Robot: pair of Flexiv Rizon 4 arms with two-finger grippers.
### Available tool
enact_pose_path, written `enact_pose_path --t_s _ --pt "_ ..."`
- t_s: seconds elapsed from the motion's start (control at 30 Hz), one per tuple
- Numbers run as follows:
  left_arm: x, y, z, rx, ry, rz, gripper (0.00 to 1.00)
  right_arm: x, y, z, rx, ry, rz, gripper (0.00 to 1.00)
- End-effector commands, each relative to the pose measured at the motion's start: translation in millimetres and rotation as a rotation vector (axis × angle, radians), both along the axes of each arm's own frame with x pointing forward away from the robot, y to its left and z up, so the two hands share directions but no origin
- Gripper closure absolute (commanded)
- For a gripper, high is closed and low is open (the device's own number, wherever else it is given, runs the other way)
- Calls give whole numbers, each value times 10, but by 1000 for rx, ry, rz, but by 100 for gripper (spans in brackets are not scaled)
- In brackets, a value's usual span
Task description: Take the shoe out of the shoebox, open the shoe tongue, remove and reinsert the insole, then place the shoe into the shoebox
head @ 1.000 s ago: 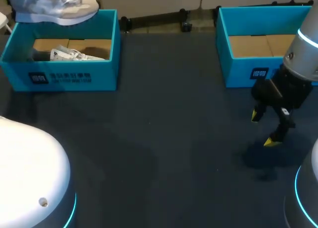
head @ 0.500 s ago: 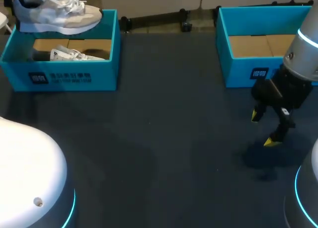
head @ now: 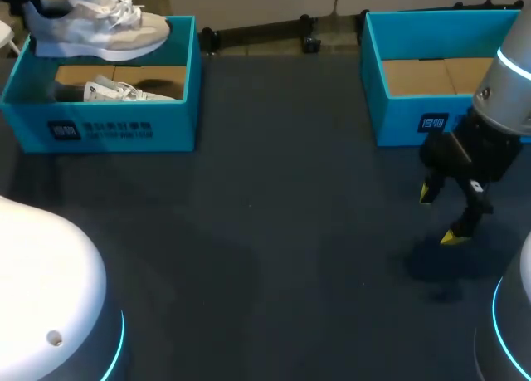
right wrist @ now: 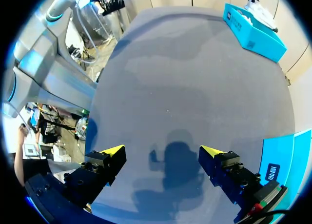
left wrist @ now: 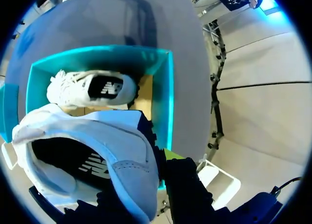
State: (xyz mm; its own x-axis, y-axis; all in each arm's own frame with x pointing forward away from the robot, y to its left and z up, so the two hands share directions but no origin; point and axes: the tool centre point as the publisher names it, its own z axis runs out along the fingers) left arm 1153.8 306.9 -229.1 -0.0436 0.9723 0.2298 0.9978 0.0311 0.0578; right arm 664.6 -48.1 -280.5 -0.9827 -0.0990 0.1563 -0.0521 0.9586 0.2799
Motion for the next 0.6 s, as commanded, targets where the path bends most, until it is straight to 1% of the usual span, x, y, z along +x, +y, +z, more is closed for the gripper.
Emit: enact_pose_path --t_s 0.03,0.23,0.4,0.6 --pt "151 -30 -44 5 2 -5 100 -3 -1 -5 -2 -1 0 0" --pt "228 -67 -110 9 -10 -9 100 -3 -1 -5 -2 -1 0 0" --pt "320 -86 -259 7 -11 -2 100 -3 -1 -5 -2 -1 0 0" --pt "358 -90 -382 12 -9 3 100 -3 -1 -5 -2 -1 0 0"
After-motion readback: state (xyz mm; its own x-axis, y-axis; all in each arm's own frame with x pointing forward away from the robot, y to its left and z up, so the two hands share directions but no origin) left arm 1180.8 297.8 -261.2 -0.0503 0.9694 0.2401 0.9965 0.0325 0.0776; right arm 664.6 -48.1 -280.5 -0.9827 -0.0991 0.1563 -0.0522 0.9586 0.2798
